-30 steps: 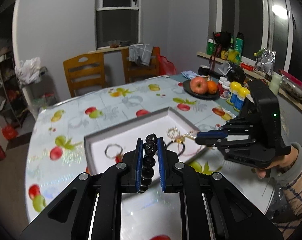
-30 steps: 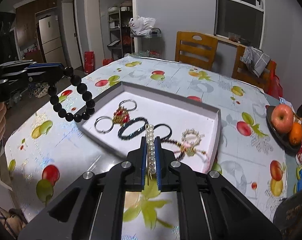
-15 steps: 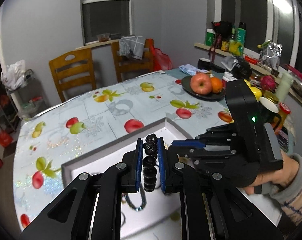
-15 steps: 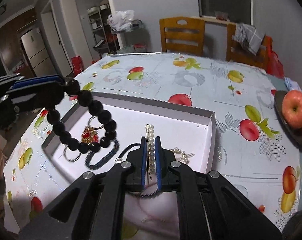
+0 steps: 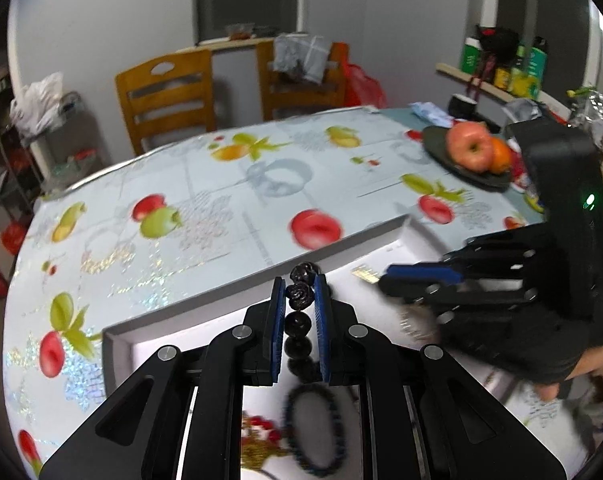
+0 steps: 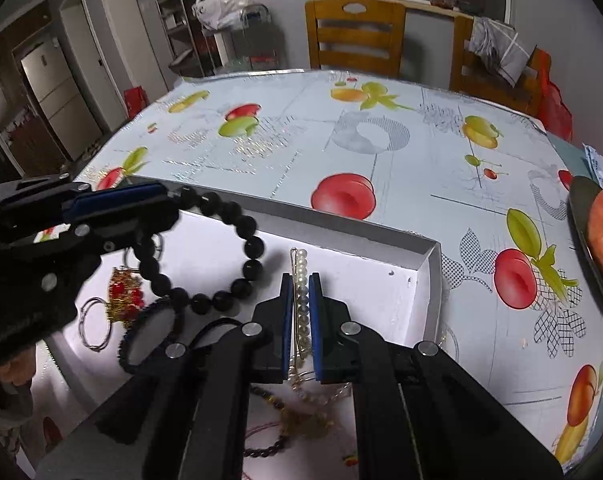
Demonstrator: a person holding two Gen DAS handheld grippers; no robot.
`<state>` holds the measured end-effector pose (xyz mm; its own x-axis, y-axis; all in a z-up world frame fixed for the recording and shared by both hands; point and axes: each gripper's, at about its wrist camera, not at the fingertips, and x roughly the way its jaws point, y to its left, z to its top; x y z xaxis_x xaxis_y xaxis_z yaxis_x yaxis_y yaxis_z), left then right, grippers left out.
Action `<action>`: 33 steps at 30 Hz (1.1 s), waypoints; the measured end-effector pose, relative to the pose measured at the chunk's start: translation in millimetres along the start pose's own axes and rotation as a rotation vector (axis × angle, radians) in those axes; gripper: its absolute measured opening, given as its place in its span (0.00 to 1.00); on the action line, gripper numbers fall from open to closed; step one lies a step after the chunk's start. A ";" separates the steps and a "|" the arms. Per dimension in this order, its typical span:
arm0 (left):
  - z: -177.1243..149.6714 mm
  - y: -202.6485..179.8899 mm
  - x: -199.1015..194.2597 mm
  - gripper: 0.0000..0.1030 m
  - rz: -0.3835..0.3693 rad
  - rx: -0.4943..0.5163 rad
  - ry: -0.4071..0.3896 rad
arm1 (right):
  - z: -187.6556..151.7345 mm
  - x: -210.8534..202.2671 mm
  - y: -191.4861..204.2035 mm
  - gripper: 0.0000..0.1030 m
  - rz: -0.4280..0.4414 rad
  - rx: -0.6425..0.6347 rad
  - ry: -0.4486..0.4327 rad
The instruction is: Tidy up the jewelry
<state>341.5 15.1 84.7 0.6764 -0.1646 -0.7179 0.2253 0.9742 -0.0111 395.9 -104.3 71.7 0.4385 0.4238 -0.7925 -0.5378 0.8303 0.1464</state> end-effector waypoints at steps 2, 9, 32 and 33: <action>-3.3 6.7 4.1 0.15 0.020 -0.003 0.015 | 1.8 6.9 -1.5 0.07 -0.005 -0.003 0.028; -13.7 19.9 18.7 0.15 0.063 -0.012 0.080 | 5.7 21.2 -0.9 0.07 -0.038 -0.017 0.081; -61.5 14.2 -80.8 0.93 0.134 -0.026 -0.137 | -41.6 -73.7 18.4 0.70 -0.014 -0.028 -0.186; -65.2 13.3 -85.8 0.93 0.128 -0.033 -0.153 | -48.0 -80.8 21.8 0.73 -0.019 -0.036 -0.207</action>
<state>240.7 52.2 100.7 0.7974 -0.0582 -0.6006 0.1090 0.9929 0.0484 314.2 -137.8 110.5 0.5859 0.4763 -0.6556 -0.5513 0.8273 0.1084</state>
